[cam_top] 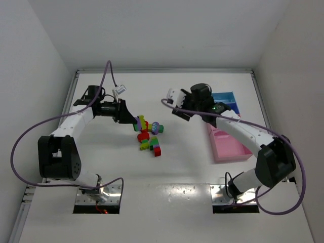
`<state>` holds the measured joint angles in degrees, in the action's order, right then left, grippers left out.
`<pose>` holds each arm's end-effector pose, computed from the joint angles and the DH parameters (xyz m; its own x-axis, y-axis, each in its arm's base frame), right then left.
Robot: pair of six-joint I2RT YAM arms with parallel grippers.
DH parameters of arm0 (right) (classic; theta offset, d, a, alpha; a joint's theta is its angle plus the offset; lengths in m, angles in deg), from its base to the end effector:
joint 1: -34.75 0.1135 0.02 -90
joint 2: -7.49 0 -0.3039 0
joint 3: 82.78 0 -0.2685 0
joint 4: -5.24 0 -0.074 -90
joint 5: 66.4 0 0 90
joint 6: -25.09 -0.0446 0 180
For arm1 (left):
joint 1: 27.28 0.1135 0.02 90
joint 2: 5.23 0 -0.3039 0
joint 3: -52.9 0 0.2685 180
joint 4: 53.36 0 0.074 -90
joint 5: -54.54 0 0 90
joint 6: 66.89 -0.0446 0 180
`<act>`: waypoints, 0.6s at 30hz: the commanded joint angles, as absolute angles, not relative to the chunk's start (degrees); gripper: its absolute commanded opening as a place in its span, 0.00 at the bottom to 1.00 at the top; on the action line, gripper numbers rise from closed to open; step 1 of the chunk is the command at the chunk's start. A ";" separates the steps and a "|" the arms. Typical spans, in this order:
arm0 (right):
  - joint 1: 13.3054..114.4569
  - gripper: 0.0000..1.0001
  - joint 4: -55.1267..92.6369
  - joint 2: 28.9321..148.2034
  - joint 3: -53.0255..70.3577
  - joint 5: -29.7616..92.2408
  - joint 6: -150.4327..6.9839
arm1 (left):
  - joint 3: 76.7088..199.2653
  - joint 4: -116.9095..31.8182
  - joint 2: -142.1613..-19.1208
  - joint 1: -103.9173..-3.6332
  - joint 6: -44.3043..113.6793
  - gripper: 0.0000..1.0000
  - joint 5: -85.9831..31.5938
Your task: Sort the legos into containers by color
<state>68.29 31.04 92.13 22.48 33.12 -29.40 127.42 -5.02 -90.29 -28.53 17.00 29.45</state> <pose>0.2893 0.2006 0.3011 -0.0144 -0.6968 -0.7171 -0.8172 0.4215 -0.3931 0.3049 -0.0471 0.2876 -0.8002 0.0626 -0.5964 0.5656 0.4094 -0.7159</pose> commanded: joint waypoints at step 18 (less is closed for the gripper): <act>41.61 0.12 63.93 80.01 21.45 36.34 -47.43 | 125.06 -10.12 -84.34 -26.66 18.54 0.14 21.32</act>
<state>42.37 54.39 82.80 20.58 34.73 -49.58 125.61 -8.61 -85.90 -27.18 18.29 20.90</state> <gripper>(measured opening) 0.642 0.428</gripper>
